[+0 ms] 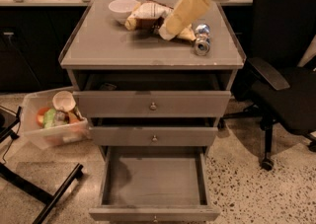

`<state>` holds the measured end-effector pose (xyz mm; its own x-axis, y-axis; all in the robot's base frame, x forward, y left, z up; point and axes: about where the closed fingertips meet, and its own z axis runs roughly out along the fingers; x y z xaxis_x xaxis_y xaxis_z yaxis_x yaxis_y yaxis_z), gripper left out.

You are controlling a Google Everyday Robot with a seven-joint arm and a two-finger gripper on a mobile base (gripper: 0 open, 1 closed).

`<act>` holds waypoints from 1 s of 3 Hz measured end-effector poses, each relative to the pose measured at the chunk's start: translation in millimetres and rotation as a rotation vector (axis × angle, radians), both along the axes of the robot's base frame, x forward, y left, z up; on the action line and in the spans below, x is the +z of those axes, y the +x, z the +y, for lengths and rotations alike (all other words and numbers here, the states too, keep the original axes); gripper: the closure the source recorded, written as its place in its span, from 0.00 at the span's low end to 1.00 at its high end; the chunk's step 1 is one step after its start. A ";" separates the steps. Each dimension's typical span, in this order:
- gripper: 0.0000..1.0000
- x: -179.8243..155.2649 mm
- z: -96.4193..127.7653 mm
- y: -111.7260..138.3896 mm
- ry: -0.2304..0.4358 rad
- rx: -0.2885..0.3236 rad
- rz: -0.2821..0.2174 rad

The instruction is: Place brown chip bag into bottom drawer

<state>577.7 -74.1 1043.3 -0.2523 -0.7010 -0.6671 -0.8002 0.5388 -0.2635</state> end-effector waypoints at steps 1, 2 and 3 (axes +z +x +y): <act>0.00 -0.3 -0.1 -1.0 -0.002 0.001 0.002; 0.00 0.8 -1.7 -0.8 0.018 -0.028 -0.004; 0.00 -20.3 5.7 23.7 0.038 -0.086 -0.014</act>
Offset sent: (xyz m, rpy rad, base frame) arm 0.0027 -0.0061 -0.0020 0.0476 -0.0054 -0.0686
